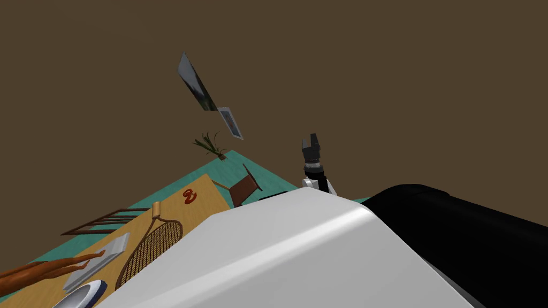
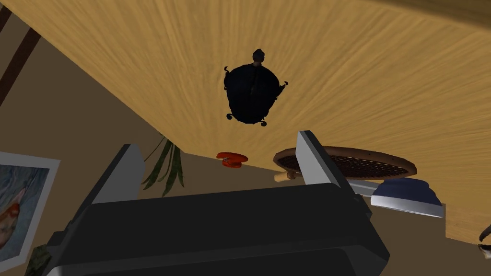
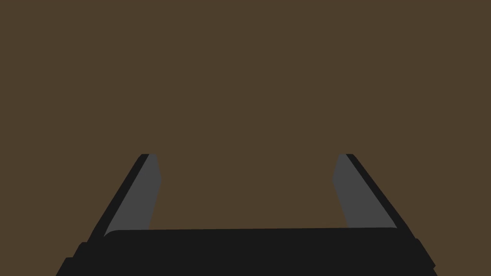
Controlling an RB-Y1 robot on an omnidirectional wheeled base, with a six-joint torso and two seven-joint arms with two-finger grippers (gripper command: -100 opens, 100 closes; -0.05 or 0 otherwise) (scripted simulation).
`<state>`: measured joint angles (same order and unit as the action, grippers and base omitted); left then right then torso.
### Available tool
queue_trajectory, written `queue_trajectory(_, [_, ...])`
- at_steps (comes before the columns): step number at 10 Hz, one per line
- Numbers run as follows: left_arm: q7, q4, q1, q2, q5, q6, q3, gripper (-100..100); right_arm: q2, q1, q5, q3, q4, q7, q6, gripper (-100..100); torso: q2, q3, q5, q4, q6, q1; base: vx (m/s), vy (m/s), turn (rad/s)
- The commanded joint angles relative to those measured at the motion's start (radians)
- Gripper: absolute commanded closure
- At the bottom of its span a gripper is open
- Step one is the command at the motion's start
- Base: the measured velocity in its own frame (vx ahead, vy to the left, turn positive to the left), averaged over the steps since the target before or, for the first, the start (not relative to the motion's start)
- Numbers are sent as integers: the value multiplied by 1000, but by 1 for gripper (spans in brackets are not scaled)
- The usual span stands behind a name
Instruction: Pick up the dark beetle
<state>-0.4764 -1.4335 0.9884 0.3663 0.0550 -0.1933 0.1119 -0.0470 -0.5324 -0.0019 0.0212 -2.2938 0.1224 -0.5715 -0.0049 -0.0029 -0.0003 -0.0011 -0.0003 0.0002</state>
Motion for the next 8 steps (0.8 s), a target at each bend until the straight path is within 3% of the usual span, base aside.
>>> queue_trajectory(1, [-3, 34, -8, -2, -2, -1, -1, -100, 0, 0, 0, 0, 0, 0, 0, 0, 0, 0, 0, 0, 0, 0, 70, 39, -36])
queue_trajectory(5, [9, 116, -3, 9, -28, 12, -12, -100, 0, 0, 0, 0, 0, 0, 0, 0, 0, 0, 0, 0, 0, 1, 77, 38, -84])
queue_trajectory(6, [29, 153, -10, 16, -47, 15, -22, -100, 0, 0, 0, 0, 0, 0, 0, 0, 0, 0, 0, 0, 0, 0, 88, 71, -103])
queue_trajectory(7, [48, 169, -20, 21, -62, 14, -33, -100, 0, 0, 0, 0, 0, 0, 0, 0, 0, 0, 1, 0, 0, 2, 111, 120, -72])
queue_trajectory(8, [36, 164, -22, 22, -54, 14, -27, -100, 0, 0, 0, 0, 0, 0, 0, 0, -2, -1, 1, 0, 0, 5, 53, 61, -19])
